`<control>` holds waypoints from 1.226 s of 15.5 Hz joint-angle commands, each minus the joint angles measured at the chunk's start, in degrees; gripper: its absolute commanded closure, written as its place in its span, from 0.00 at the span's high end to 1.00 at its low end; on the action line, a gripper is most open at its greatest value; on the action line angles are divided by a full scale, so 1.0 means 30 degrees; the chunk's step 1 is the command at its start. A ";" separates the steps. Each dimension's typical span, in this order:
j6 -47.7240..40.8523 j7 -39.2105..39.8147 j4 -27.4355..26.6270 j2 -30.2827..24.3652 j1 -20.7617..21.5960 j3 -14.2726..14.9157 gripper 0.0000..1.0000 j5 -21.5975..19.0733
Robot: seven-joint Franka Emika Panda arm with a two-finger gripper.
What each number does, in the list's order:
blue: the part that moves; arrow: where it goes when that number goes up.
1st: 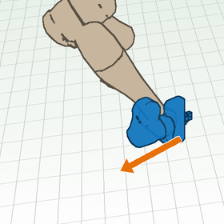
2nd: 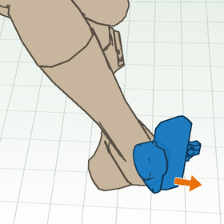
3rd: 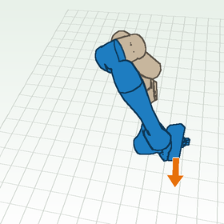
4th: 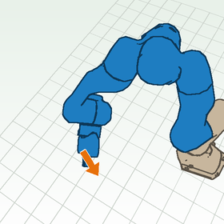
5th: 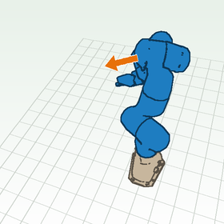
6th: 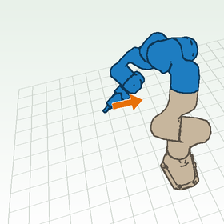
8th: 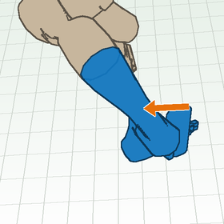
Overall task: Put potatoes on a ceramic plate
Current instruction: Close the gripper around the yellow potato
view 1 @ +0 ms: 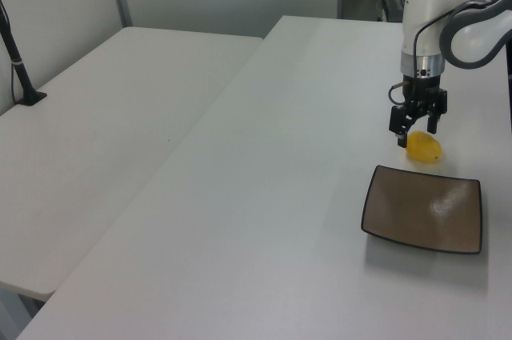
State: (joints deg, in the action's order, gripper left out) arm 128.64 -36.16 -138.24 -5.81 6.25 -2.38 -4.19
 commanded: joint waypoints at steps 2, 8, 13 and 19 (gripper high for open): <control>0.0099 -0.0165 -0.0707 -0.0552 0.0056 0.0030 1.00 0.0077; 0.0304 0.0011 -0.1174 -0.0378 0.0056 0.0030 1.00 0.0369; 0.0275 -0.0018 -0.1351 -0.0318 0.0056 0.0030 0.80 0.0429; 0.0187 0.0011 -0.1351 -0.0230 0.0027 0.0030 0.45 0.0429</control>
State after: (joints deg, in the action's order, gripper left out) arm 128.64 -36.15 -141.26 -5.84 6.25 -2.38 -3.64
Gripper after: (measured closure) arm 0.361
